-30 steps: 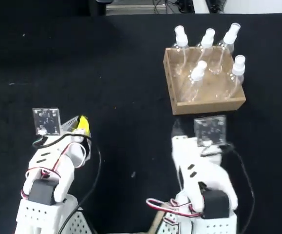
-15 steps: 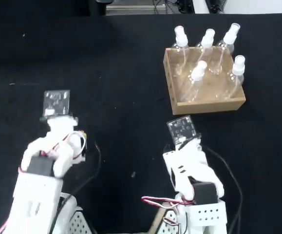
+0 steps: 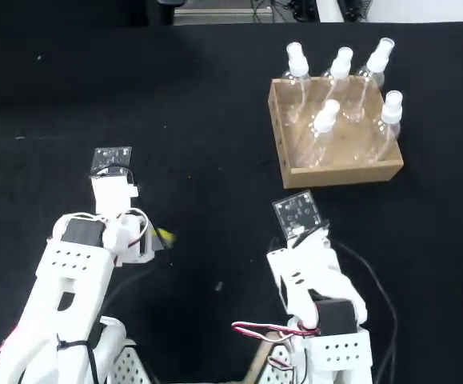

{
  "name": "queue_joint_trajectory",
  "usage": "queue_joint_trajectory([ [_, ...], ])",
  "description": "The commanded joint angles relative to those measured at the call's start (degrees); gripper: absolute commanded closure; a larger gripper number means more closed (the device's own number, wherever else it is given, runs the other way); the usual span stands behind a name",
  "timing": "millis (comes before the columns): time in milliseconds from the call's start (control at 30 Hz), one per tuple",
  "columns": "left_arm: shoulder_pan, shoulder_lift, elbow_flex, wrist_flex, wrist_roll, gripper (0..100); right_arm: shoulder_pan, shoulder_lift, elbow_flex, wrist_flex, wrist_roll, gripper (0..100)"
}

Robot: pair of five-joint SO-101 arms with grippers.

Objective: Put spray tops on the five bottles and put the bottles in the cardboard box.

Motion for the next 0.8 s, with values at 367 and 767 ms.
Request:
queue_joint_trajectory([
  [367,-0.7,0.7,-8.9,14.2,3.6,36,0.7,-5.4,-0.1,-0.3,0.3,98.7],
  [767,-0.7,0.4,-10.4,14.7,4.0,93,0.8,-5.4,-0.1,0.0,0.2,98.7],
])
